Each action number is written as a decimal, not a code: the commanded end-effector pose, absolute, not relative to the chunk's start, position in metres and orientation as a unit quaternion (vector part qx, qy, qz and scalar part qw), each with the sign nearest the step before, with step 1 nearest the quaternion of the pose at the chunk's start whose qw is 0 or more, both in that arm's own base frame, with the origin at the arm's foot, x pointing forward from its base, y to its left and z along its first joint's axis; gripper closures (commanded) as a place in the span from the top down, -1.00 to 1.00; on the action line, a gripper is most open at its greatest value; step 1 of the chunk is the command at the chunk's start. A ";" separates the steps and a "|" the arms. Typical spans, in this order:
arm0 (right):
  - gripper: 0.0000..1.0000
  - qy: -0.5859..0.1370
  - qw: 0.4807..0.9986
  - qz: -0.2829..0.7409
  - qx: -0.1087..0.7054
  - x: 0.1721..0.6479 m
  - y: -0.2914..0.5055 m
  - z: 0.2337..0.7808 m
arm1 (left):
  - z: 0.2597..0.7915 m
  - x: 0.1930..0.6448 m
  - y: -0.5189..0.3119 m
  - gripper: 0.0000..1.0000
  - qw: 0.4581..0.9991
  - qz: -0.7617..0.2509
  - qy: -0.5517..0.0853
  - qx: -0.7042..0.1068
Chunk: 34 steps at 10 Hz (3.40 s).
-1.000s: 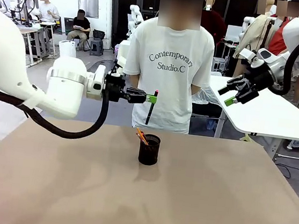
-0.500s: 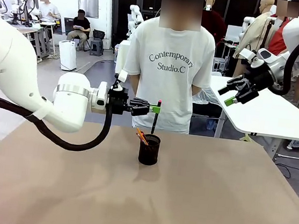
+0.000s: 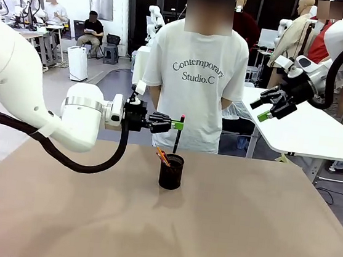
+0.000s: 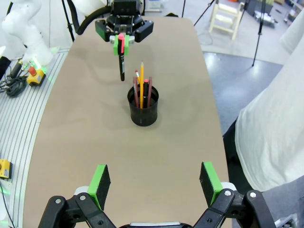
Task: Place the pens into the pen holder.
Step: Pick up a writing instrument from the table and place it into the Pen holder.
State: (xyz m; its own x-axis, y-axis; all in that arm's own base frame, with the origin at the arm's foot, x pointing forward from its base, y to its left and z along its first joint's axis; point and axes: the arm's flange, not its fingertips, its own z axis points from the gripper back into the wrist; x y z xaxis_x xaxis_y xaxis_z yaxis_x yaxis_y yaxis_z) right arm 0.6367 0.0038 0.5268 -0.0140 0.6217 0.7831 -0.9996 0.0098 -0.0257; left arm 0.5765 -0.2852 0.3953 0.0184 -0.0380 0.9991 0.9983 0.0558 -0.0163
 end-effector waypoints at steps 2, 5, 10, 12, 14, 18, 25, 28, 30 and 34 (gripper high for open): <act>1.00 -0.317 0.633 0.640 0.299 0.635 0.004 0.528 | 0.377 0.582 -0.303 -1.00 0.499 -0.495 -0.530 -0.475; 1.00 -0.317 0.633 0.640 0.299 0.635 0.004 0.528 | 0.360 0.588 -0.303 -1.00 0.489 -0.508 -0.547 -0.452; 1.00 -0.317 0.633 0.640 0.299 0.635 0.004 0.528 | 0.338 0.600 -0.295 -1.00 0.490 -0.497 -0.564 -0.442; 1.00 -0.317 0.633 0.640 0.299 0.635 0.004 0.528 | 0.331 0.605 -0.296 -1.00 0.489 -0.491 -0.575 -0.435; 1.00 -0.317 0.633 0.640 0.299 0.635 0.004 0.528 | 0.326 0.609 -0.295 -0.95 0.494 -0.488 -0.575 -0.432; 1.00 -0.317 0.633 0.640 0.299 0.635 0.004 0.528 | 0.326 0.610 -0.291 0.64 0.493 -0.485 -0.578 -0.433; 1.00 -0.317 0.633 0.640 0.299 0.635 0.004 0.528 | 0.337 0.601 -0.287 1.00 0.518 -0.489 -0.540 -0.448; 1.00 -0.317 0.633 0.640 0.299 0.635 0.004 0.528 | 0.332 0.608 -0.291 1.00 0.499 -0.492 -0.564 -0.436; 1.00 -0.317 0.633 0.640 0.299 0.635 0.004 0.528 | 0.332 0.608 -0.291 1.00 0.499 -0.492 -0.564 -0.436; 1.00 -0.317 0.633 0.640 0.299 0.635 0.004 0.528 | 0.343 0.606 -0.281 1.00 0.525 -0.495 -0.531 -0.445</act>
